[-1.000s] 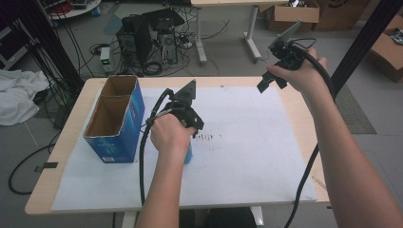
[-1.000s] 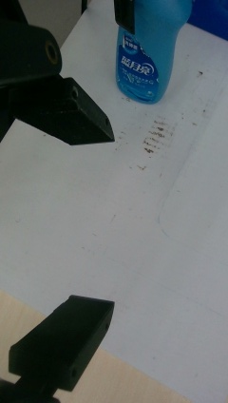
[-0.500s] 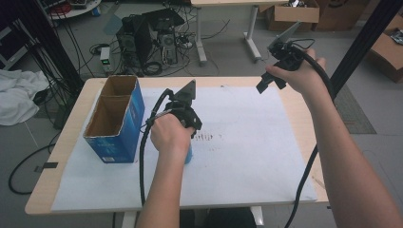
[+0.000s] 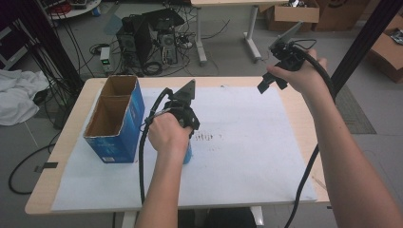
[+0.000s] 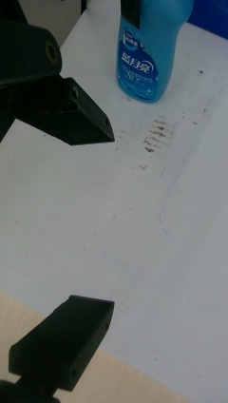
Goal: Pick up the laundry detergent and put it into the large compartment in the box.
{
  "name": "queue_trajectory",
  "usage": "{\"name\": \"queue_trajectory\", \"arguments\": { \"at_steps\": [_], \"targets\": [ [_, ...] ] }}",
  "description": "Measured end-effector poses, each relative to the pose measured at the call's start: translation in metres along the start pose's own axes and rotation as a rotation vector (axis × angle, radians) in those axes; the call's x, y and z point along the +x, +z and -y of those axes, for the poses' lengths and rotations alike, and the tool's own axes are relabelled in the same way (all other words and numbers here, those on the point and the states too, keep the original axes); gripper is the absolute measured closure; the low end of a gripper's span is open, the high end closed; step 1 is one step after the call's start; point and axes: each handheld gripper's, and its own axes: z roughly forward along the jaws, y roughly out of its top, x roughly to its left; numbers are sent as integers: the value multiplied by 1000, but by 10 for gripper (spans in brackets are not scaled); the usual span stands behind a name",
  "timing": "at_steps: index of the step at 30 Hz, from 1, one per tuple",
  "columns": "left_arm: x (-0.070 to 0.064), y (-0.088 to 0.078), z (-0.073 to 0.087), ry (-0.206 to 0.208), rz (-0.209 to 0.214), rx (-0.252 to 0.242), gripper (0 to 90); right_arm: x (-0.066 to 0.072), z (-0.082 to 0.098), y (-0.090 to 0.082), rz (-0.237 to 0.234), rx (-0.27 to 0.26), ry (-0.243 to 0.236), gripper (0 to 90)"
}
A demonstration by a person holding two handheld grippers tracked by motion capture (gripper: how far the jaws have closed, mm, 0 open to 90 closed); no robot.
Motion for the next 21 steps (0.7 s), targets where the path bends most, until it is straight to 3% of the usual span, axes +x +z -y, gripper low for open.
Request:
{"name": "queue_trajectory", "arguments": {
  "at_steps": [13, 21],
  "targets": [
    [10, -11, 3, 37, 9, 2, 366, 1, -1, -1, 2, -5, 0, 171],
    [17, -31, 4, 59, 15, -2, 370, 3, -2, -2, 3, -9, -2, 172]
  ]
}}
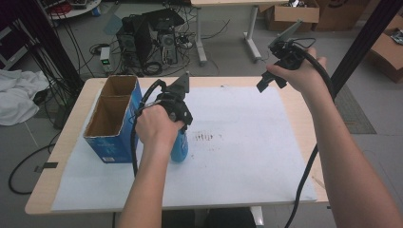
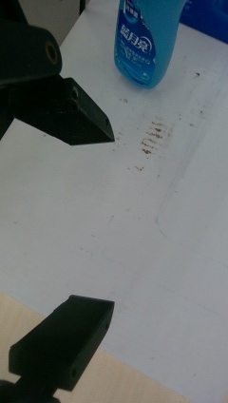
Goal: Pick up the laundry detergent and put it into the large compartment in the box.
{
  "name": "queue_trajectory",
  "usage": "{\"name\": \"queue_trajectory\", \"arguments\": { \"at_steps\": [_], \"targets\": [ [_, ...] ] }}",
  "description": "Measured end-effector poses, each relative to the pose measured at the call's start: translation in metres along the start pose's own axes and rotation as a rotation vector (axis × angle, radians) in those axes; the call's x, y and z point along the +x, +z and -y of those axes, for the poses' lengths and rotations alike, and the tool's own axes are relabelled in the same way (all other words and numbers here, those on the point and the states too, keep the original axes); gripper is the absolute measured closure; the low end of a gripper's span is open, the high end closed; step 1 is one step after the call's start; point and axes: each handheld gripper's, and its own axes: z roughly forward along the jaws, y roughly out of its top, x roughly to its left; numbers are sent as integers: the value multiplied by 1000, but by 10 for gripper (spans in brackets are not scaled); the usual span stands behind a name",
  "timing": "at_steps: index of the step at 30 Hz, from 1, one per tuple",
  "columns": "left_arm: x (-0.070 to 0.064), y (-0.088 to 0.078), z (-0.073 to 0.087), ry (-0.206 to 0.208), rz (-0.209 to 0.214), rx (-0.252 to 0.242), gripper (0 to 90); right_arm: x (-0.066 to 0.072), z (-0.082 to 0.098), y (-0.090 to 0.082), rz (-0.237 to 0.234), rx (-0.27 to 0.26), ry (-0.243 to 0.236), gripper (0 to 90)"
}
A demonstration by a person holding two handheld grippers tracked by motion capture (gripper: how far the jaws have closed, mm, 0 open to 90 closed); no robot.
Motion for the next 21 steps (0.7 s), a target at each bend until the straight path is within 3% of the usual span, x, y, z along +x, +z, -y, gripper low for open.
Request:
{"name": "queue_trajectory", "arguments": {
  "at_steps": [9, 21],
  "targets": [
    [3, -25, -1, 22, -4, -7, 372, 0, 0, -3, 2, -5, -3, 172],
    [18, -75, -1, 29, 2, -30, 374, -2, -1, -8, 5, -11, 7, 172]
  ]
}}
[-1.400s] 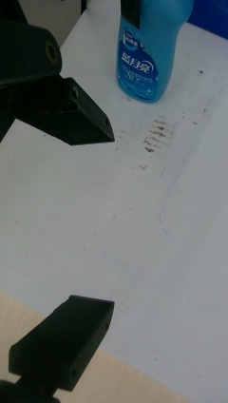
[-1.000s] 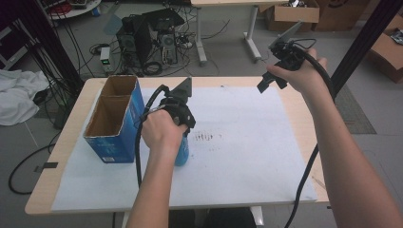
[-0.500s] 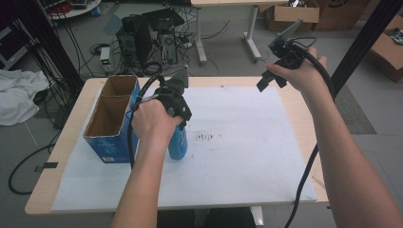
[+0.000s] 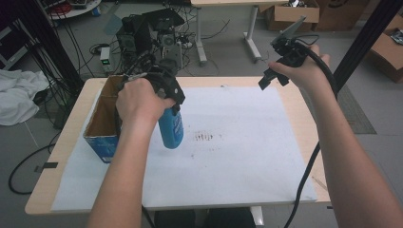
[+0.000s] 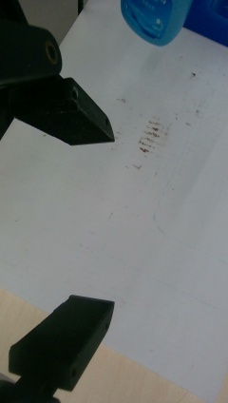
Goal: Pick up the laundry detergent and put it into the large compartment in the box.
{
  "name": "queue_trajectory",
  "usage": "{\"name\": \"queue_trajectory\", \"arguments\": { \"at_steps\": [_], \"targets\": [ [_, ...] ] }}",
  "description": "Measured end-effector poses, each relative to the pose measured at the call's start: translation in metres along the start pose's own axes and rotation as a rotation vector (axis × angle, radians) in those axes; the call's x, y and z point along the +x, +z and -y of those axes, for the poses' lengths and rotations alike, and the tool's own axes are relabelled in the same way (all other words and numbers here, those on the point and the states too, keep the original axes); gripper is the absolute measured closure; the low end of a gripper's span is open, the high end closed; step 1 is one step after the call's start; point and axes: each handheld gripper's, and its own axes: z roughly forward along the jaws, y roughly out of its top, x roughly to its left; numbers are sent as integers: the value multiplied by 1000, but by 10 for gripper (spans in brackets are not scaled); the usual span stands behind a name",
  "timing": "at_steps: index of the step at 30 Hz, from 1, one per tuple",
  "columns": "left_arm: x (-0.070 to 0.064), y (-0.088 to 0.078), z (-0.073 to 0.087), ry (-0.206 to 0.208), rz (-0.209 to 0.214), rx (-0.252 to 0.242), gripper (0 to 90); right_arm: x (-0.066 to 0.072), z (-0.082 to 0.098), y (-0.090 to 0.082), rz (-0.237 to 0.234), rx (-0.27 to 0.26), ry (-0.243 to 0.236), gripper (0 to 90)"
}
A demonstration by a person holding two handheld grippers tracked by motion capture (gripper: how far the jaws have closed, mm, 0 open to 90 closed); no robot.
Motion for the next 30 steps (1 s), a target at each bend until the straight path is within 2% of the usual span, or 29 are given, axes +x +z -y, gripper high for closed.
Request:
{"name": "queue_trajectory", "arguments": {
  "at_steps": [3, 5, 6, 9, 12, 14, 16, 20, 22, 23, 24, 30],
  "targets": [
    [5, -12, 0, 7, -12, -1, 375, 0, 0, -1, 1, 1, -2, 172],
    [11, -24, 2, -1, -15, -10, 375, -1, 0, -1, 2, 1, -1, 172],
    [11, -24, 2, -1, -15, -10, 376, -1, 0, -1, 2, 1, -1, 172],
    [21, -39, 4, -6, -24, -24, 376, -2, -1, -2, 4, 2, -2, 172],
    [28, -48, 5, -12, -22, -33, 376, -2, -2, -2, 3, 4, 0, 172],
    [36, -58, 7, -28, -23, -47, 376, -3, -2, -2, 2, 2, 1, 172],
    [39, -61, 8, -36, -23, -48, 376, -3, -2, -2, 1, 2, 4, 171],
    [50, -70, 11, -78, -29, -72, 377, -4, -2, -2, 4, 8, 13, 172],
    [56, -75, 13, -86, -35, -78, 377, -4, -2, -2, 8, 11, 9, 171],
    [63, -79, 15, -97, -39, -80, 377, -4, -2, -2, 7, 7, 13, 171],
    [63, -79, 15, -97, -39, -80, 377, -4, -2, -2, 7, 7, 13, 171],
    [84, -92, 21, -133, -73, -99, 378, -5, -4, 0, 9, 17, 14, 171]
  ]
}}
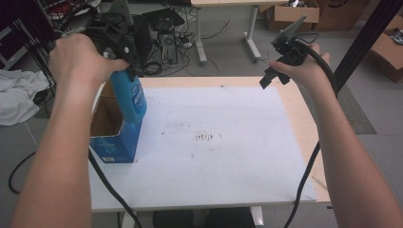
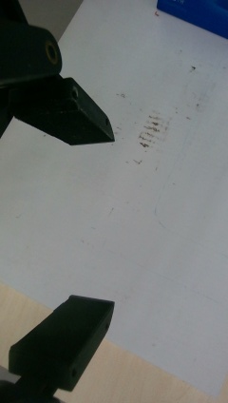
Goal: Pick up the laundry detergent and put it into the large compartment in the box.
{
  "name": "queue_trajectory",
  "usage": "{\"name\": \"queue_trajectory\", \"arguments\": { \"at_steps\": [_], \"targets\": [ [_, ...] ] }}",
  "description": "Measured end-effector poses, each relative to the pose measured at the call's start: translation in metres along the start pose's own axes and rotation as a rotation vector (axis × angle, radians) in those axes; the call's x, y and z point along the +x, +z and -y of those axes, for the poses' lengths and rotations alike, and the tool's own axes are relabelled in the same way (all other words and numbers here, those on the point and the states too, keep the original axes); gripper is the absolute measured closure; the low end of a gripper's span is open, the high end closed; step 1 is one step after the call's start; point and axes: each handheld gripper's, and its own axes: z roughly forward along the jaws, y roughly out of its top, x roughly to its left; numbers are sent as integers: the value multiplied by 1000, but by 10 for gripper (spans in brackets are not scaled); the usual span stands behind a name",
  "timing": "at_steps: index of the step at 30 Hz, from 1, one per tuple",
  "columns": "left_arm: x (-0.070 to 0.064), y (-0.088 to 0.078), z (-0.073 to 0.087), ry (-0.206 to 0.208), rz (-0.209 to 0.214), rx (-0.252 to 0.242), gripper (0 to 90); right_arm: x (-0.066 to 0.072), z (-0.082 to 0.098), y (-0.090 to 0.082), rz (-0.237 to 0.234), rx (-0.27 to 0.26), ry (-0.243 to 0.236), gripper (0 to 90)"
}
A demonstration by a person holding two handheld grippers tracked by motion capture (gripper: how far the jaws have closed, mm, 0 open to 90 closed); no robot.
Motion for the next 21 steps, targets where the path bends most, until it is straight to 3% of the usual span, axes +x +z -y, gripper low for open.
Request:
{"name": "queue_trajectory", "arguments": {
  "at_steps": [3, 9, 21],
  "targets": [
    [17, -7, 3, -42, -10, -11, 379, -1, -1, 1, 4, 1, -5, 171],
    [37, -10, 6, -92, -41, -3, 379, -3, 0, 1, 5, -1, 2, 171],
    [55, 7, 7, -128, -67, 20, 379, -8, 1, 5, 6, 9, 12, 171]
  ]
}}
